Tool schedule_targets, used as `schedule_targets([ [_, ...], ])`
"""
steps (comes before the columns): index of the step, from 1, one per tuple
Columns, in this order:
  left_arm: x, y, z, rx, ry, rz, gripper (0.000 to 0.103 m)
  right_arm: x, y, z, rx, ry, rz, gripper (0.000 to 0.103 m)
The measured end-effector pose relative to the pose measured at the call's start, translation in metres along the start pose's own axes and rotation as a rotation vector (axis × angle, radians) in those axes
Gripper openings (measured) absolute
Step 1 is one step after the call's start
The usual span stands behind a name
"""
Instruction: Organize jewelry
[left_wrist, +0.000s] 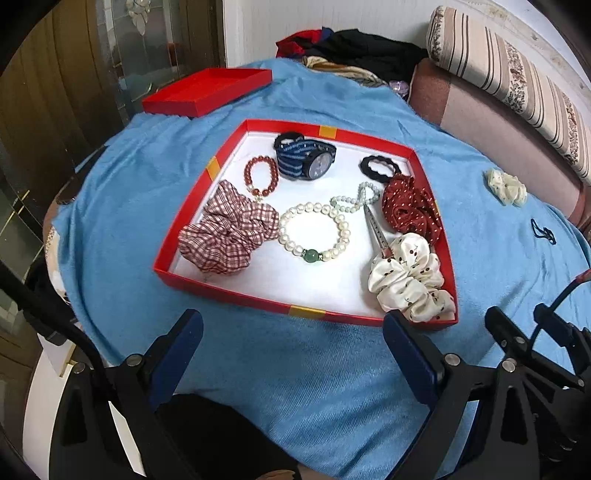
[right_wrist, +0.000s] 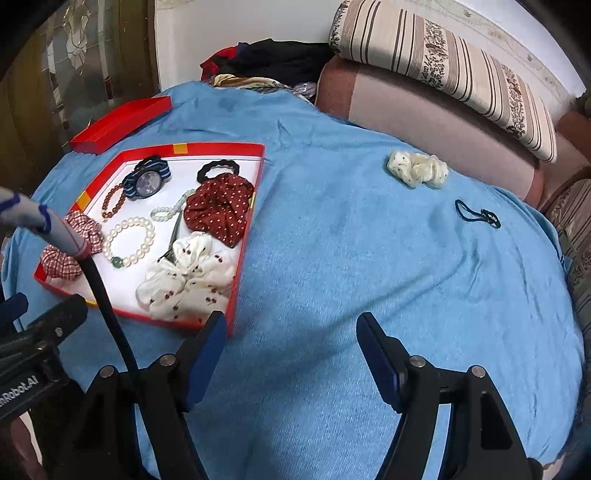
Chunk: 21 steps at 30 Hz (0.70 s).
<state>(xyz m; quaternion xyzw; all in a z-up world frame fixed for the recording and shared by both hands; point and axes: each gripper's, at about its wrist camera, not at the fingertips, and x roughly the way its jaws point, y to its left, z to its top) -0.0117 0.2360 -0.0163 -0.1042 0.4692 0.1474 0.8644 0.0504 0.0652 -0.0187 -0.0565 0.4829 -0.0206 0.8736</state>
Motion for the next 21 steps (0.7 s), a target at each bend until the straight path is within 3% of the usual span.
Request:
schedule_targets([
  [8,0.018,0.004,-0.002,-0.003,0.042,0.007,0.097,0.015,0.005,0.003,-0.014,0.029,0.006,0.077],
  [21,0.009,0.015,-0.002,-0.006,0.004,0.042,0.097,0.019,0.02,0.004,-0.062,0.025,0.009,0.077],
])
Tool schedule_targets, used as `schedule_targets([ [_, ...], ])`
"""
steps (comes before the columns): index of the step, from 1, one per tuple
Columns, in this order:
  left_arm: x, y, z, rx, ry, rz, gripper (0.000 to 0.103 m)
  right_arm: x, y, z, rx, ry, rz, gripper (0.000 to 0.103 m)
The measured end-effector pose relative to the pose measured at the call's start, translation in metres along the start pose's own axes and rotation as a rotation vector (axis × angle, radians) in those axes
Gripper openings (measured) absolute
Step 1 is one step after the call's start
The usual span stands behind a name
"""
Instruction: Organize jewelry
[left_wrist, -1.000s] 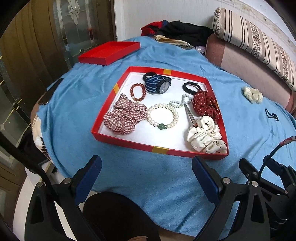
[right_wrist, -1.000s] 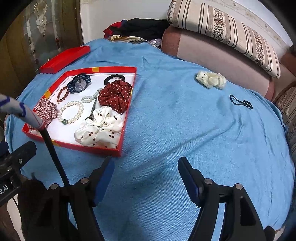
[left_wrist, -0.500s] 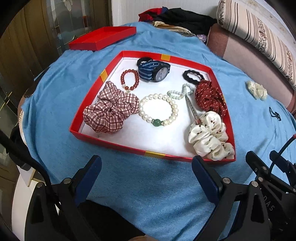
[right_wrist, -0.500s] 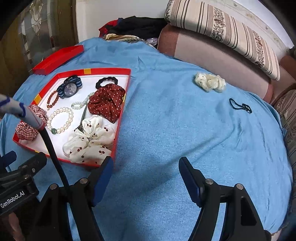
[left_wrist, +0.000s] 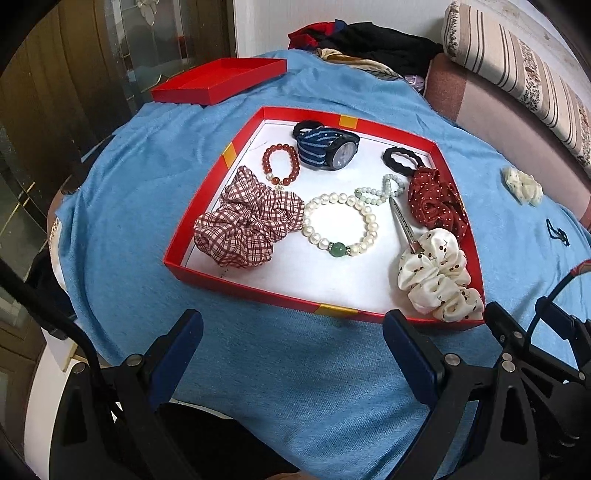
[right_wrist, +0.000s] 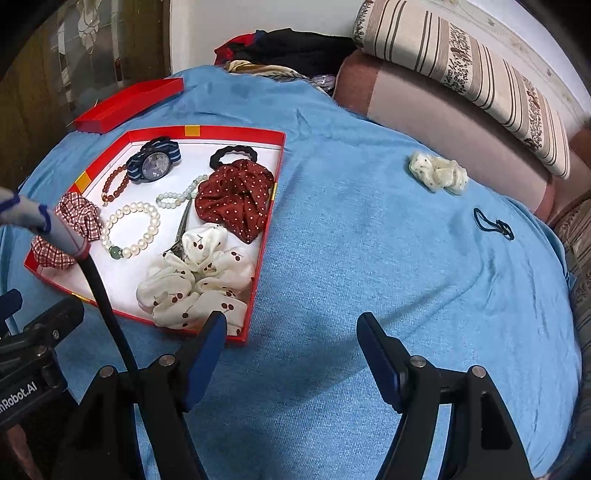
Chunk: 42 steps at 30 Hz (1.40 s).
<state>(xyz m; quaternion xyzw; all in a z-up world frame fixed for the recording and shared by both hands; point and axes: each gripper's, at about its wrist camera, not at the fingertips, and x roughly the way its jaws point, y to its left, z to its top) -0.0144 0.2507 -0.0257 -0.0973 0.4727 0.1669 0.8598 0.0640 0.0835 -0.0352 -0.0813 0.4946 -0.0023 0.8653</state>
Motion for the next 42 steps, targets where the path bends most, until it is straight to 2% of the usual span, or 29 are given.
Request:
schedule_targets([
  [9,-0.0055,-0.0065,-0.0017,0.028,-0.035,0.025,0.097,0.0011,-0.003,0.0004,0.016,0.003,-0.004,0.077],
  [42,-0.0037,-0.0062,-0.0023,0.008,-0.029,0.029,0.097,0.0007,0.0006,0.0004,0.01,-0.003,0.002,0.078],
])
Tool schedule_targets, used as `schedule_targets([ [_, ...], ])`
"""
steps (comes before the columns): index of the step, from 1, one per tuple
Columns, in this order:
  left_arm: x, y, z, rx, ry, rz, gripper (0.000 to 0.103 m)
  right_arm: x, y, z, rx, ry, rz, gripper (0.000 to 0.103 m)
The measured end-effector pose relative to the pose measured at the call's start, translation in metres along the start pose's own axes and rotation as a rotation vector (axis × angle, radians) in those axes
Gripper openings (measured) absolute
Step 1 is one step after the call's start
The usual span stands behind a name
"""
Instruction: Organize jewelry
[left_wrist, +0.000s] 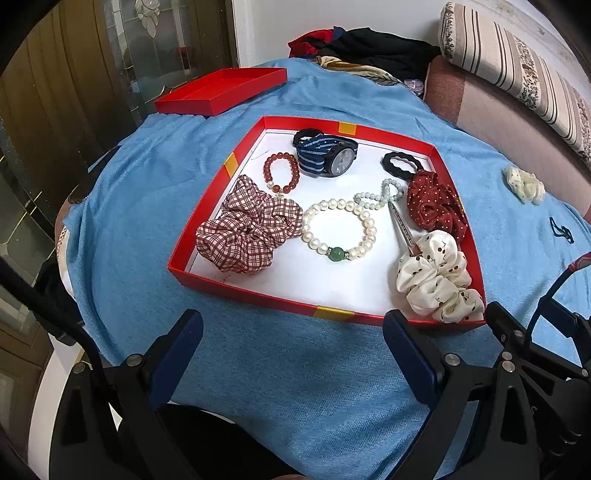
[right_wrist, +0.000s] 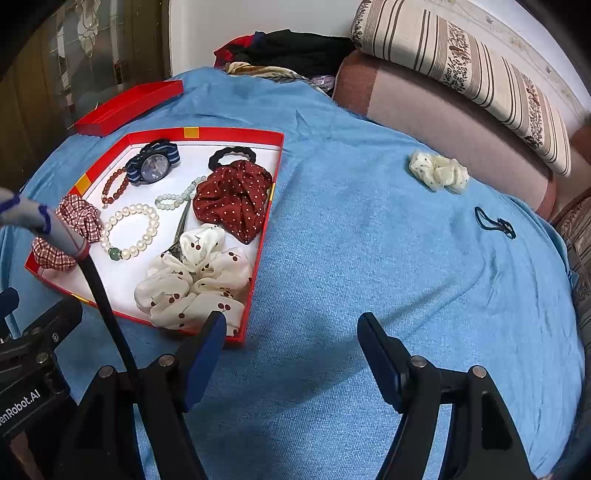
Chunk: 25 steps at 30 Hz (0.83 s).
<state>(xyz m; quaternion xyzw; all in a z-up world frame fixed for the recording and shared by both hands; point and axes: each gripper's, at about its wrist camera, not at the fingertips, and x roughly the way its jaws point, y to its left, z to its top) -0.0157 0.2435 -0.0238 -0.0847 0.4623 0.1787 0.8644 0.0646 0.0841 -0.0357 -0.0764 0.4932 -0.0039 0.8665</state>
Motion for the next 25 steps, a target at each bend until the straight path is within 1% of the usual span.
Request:
schedule_targets([
  [10,0.0017,0.0021,-0.0008,-0.013,0.006,0.002,0.097,-0.0002,0.0047,0.0023,-0.015,-0.004,-0.001,0.078],
  [16,0.0003,0.0038,-0.0008,-0.025,-0.003,0.011,0.097,-0.0028,0.0091,0.0058,-0.023,-0.018,0.003,0.078],
  [25,-0.0055,0.004,-0.0022,-0.032,-0.004,0.023,0.097,-0.003,0.0074,0.0027,-0.011,-0.002,0.014,0.078],
])
